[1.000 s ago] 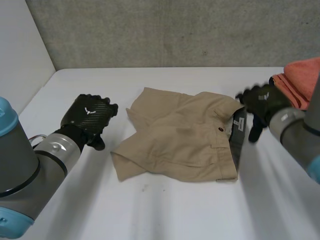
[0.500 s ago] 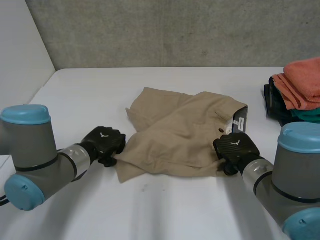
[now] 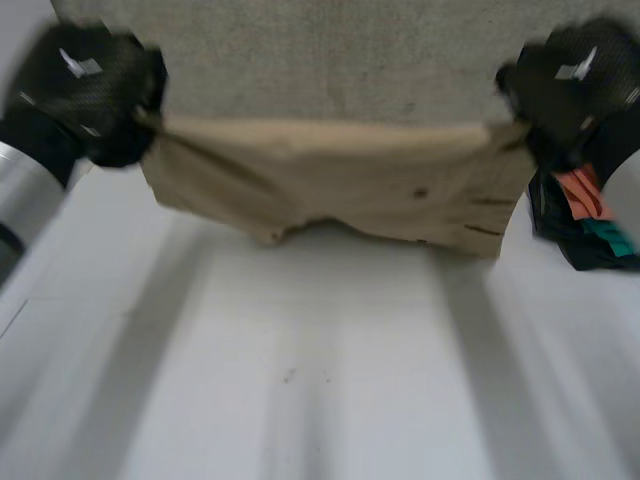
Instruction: Fold the laundry.
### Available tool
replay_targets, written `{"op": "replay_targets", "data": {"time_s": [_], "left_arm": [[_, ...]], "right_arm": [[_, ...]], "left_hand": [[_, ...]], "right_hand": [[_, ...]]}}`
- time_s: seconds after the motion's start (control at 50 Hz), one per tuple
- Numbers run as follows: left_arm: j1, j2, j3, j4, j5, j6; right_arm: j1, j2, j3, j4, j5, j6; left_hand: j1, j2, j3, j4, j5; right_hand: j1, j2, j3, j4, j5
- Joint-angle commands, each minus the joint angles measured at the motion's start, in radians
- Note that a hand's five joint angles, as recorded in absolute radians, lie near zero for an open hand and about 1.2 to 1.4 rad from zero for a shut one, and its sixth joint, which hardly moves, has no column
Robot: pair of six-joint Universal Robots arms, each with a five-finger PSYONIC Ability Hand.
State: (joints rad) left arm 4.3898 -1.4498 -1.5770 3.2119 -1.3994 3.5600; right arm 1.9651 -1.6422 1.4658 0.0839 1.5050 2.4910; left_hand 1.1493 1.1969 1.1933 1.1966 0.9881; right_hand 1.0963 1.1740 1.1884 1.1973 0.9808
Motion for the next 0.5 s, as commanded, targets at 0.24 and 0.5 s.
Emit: {"op": "replay_targets", "data": {"time_s": [0.24, 0.5], "left_arm": [[-0.036, -0.147, 0.06, -0.104, 0.0, 0.008], [-0.042, -0.652, 0.607, 0.138, -0.016, 0.232]], "right_arm": [[0.001, 0.212, -0.167, 0.165, 0.004, 0.002], [0.015, 0.562, -0.53, -0.09, 0.098, 0.101]], "left_hand": [[0.247, 0.199, 0.203, 0.2, 0.234], [0.247, 0.199, 0.203, 0.2, 0.234]], "right_hand": [[0.3, 0.222, 0.208, 0.199, 0.241], [0.3, 0.222, 0.208, 0.199, 0.241]]}}
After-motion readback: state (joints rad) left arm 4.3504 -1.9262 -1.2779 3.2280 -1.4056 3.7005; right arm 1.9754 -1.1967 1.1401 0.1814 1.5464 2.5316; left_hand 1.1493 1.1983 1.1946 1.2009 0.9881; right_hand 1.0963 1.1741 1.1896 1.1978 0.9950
